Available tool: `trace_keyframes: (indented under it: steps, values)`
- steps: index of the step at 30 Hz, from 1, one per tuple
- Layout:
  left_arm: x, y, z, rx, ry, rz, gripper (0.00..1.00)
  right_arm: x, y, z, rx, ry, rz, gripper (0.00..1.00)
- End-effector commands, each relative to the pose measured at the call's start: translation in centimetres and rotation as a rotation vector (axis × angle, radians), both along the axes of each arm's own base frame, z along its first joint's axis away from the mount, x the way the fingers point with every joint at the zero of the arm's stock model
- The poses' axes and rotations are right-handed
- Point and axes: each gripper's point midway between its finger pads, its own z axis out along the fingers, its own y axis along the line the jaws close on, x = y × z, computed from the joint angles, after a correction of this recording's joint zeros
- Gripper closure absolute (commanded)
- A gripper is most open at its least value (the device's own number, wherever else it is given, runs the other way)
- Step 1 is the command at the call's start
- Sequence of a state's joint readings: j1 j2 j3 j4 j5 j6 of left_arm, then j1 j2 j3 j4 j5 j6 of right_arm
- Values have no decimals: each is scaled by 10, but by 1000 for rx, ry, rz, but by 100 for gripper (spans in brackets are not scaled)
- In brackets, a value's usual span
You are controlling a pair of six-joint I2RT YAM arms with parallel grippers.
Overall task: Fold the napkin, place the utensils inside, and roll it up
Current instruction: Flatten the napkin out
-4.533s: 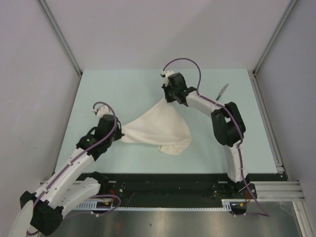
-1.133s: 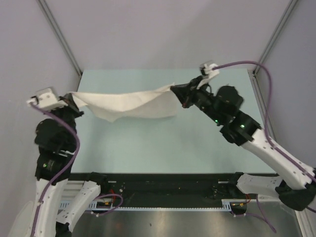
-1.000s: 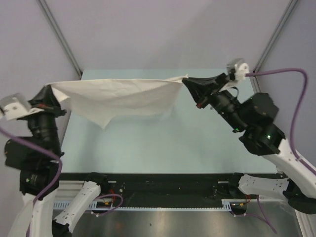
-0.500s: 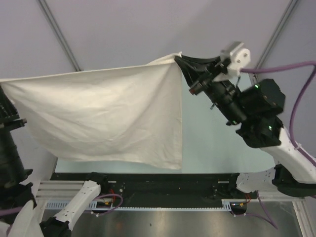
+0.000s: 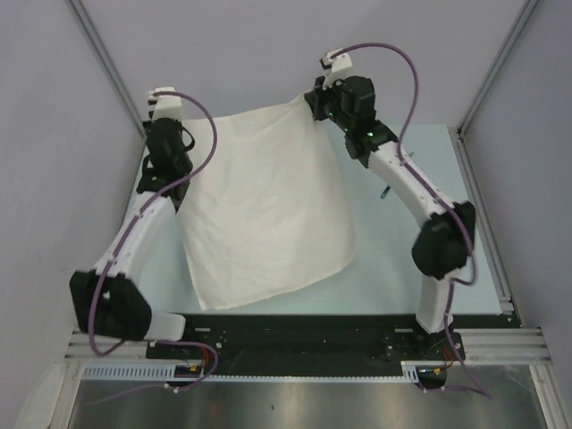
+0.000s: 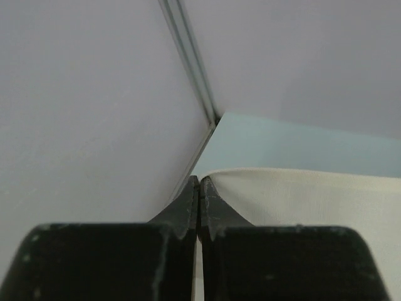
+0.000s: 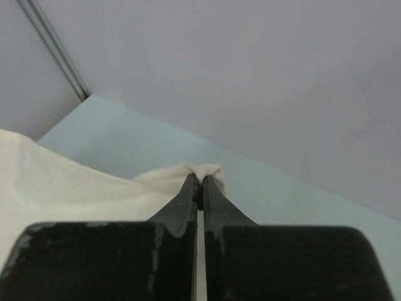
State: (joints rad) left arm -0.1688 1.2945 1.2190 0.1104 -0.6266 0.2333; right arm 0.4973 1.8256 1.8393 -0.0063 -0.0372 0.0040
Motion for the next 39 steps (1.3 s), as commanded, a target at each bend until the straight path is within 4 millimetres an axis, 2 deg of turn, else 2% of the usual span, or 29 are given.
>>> trace_keyframes:
  steps: [1,2,3,4,5,6,7,8,10,11,12,13,15,16,18,19,21,22,24,25,26,27,29,30,32,33,36,38,39]
  values:
    - [61,41,-44,15,80,136,100,82,27,-37,66,2,67,100]
    - [86,52,-96,21,212,157,91,115,41,-114,35,104,71,100]
    - [107,55,-90,7,222,158,79,130,38,-67,86,-1,71,95]
    - [115,61,-102,7,283,190,49,145,40,-85,94,6,70,79]
    - [114,64,-123,14,401,213,33,163,41,-137,75,68,56,43]
    - [131,64,-125,1,401,219,23,167,37,-112,104,5,46,24]
    - [134,60,-126,-7,417,208,15,171,33,-115,115,7,37,8]
    - [135,58,-125,-28,412,203,13,172,32,-119,122,8,40,0]
    - [131,55,-110,-58,364,184,7,164,18,-120,140,22,30,0]
    - [126,53,-110,-87,346,183,3,155,15,-107,155,3,32,0]
    - [123,51,-104,-104,330,173,1,139,6,-58,184,-88,33,0]
    - [117,46,-86,-123,295,137,0,132,2,-84,150,-30,24,0]
    - [109,38,-81,-167,283,103,0,116,-10,-69,103,-13,2,0]
    - [101,34,-65,-177,259,78,1,112,-15,-73,80,16,-11,0]
    - [92,21,-66,-230,256,17,0,102,-26,-89,28,106,-45,0]
    - [87,17,-65,-247,255,-4,0,93,-32,-80,19,116,-53,0]
    - [72,2,-62,-296,249,-78,0,75,-42,-112,-27,246,-81,0]
    - [66,-5,-63,-311,254,-100,0,63,-50,-104,-26,260,-96,0]
    - [46,-19,-70,-397,260,-143,0,41,-64,-149,-57,386,-145,0]
    - [42,-28,-70,-434,235,-176,0,31,-69,-154,-33,419,-164,0]
    - [25,-37,-85,-495,235,-198,0,17,-76,-144,-13,416,-169,1]
    - [19,-53,-95,-533,242,-269,1,-3,-82,-180,-32,493,-169,0]
    - [4,-84,-126,-596,261,-351,1,-29,-87,-181,19,534,-159,1]
    - [-3,-95,-131,-611,268,-382,1,-47,-94,-210,16,603,-164,1]
    - [-19,-128,-158,-639,328,-440,1,-69,-99,-216,56,650,-150,3]
    - [-25,-138,-163,-644,340,-463,1,-85,-108,-241,53,716,-166,4]
    - [-41,-168,-181,-724,368,-540,1,-108,-116,-253,119,783,-165,4]
    - [-53,-180,-197,-816,398,-571,1,-127,-117,-275,138,855,-151,4]
    - [-51,-185,-192,-833,369,-603,1,-131,-117,-277,147,862,-146,4]
